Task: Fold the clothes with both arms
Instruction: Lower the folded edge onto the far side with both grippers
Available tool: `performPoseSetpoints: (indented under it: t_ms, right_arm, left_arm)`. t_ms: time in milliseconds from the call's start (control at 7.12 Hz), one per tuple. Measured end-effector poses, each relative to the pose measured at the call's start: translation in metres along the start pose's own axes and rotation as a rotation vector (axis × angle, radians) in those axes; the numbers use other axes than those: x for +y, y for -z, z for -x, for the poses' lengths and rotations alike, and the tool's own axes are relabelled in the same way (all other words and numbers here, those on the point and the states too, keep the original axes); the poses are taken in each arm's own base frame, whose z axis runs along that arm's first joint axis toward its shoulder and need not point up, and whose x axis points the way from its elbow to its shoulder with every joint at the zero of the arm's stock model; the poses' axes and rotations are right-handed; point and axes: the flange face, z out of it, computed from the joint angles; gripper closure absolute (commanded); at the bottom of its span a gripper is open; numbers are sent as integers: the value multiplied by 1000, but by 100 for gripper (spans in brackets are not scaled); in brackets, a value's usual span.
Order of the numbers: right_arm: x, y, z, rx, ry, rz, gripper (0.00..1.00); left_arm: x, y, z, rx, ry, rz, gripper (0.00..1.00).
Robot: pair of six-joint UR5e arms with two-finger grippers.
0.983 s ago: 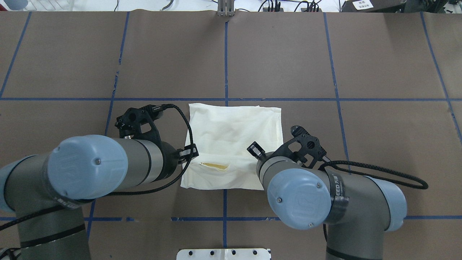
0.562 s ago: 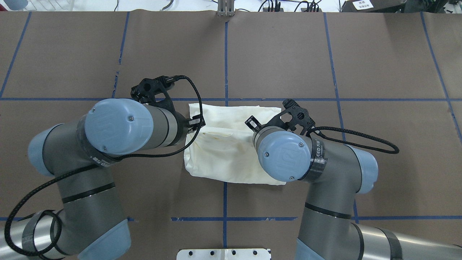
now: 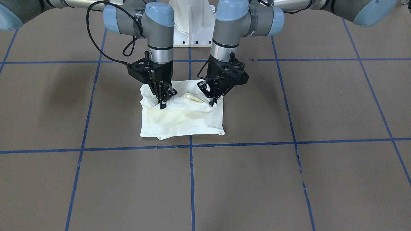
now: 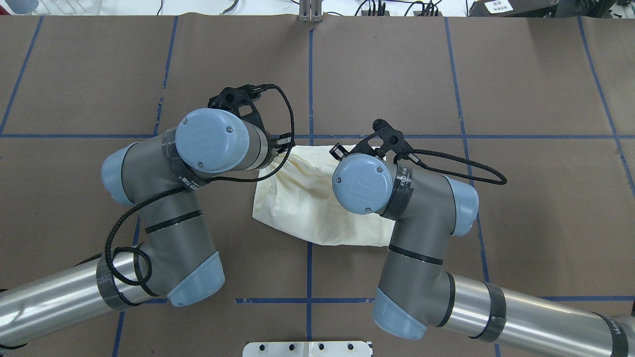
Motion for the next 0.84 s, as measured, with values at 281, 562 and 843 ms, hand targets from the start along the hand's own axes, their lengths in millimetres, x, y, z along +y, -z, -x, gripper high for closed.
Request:
performPoseSetpoints:
  t_ms: [281,562,843]
  right_arm:
    - [0,-31,3,-13,22,0,100]
    - [-3,-47,-1,1,84,-12,0]
    - [-9,-47,2,-1,229,-11,0]
  left_arm:
    - [-1,-16,3,-19,-13,-2,100]
    - [-2,-29,7,-17,-30,-2,0]
    - [-2,-29,18,30,-139,-4,0]
